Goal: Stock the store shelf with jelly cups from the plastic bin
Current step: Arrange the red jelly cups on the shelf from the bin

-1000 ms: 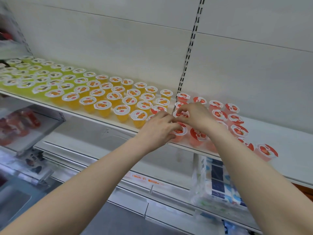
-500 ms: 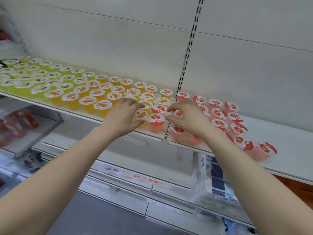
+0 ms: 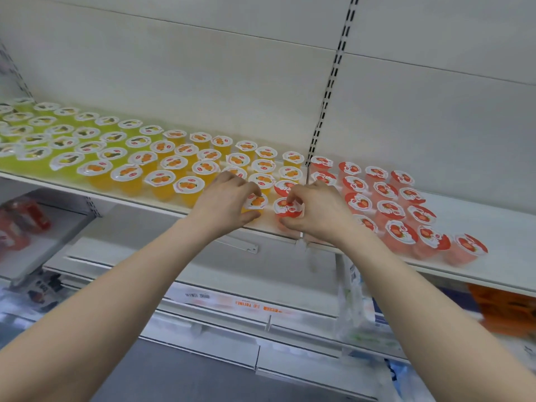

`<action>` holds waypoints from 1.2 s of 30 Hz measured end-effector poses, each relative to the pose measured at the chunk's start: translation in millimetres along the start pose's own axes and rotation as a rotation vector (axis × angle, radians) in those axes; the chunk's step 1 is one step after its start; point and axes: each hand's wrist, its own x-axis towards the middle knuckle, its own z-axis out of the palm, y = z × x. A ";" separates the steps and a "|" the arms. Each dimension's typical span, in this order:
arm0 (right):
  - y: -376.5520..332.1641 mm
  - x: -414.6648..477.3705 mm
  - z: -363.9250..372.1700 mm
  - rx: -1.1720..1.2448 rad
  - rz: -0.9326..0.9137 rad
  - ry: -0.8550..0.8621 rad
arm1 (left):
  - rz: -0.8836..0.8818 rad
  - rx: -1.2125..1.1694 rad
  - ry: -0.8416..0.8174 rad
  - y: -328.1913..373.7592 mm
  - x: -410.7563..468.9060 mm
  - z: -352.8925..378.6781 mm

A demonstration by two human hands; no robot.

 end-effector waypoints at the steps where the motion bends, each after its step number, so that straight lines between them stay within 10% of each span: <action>1: 0.0 -1.0 0.1 -0.002 0.005 -0.001 | 0.014 -0.003 -0.003 -2.2 -0.3 -0.8; 36: -39.5 48.5 4.9 -0.067 -0.032 0.159 | -0.043 0.007 0.137 -96.1 -26.3 -17.8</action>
